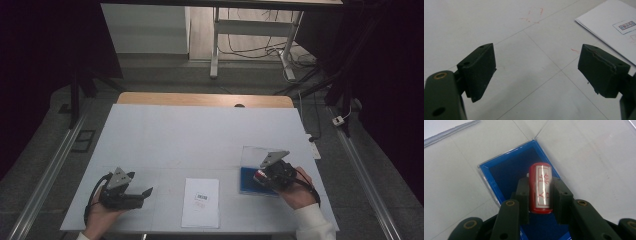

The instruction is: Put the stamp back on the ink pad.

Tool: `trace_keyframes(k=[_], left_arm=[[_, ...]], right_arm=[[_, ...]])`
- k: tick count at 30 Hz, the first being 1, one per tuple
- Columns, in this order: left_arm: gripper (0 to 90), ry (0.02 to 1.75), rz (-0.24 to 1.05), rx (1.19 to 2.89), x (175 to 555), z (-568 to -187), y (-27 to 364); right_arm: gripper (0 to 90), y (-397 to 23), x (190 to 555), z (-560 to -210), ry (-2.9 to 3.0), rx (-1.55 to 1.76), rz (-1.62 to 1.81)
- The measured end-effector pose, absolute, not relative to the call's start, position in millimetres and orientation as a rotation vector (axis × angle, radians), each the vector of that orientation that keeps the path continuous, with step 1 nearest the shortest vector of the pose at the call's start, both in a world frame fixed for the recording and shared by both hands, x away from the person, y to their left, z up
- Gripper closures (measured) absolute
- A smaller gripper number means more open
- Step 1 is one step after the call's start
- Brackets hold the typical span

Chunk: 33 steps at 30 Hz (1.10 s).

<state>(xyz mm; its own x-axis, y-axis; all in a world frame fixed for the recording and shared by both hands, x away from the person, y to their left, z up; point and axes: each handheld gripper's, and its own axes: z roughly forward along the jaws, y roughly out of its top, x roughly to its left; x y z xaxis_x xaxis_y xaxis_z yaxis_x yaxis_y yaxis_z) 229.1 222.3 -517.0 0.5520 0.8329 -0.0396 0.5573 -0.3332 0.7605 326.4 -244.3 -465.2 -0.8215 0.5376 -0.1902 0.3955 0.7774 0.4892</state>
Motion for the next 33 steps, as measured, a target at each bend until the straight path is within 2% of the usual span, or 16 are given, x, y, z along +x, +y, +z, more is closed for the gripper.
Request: trace_keyframes(k=[3, 7, 11, 23, 33], left_arm=[[15.2, 1.117, 0.466, 2.033, 229.0, -517.1, 222.3], [15.1, 1.116, 0.464, 2.03, 228.6, -516.6, 222.8], [15.1, 1.118, 0.461, 2.027, 228.1, -516.7, 223.0], [14.9, 1.104, 0.44, 2.017, 224.3, -515.4, 221.1], [14.8, 1.087, 0.402, 2.006, 218.3, -515.0, 219.1]], right_arm=[[66.1, -244.8, 326.2, -465.6, 2.648, 0.711, 0.643], [46.4, -250.5, 325.4, -463.2, 2.616, 0.751, 0.749], [34.4, -259.0, 321.2, -461.3, 2.545, 0.77, 0.865], [31.6, -292.2, 295.2, -470.8, 2.325, 0.794, 1.093], [31.7, -313.2, 281.9, -487.6, 2.295, 0.831, 1.139]])
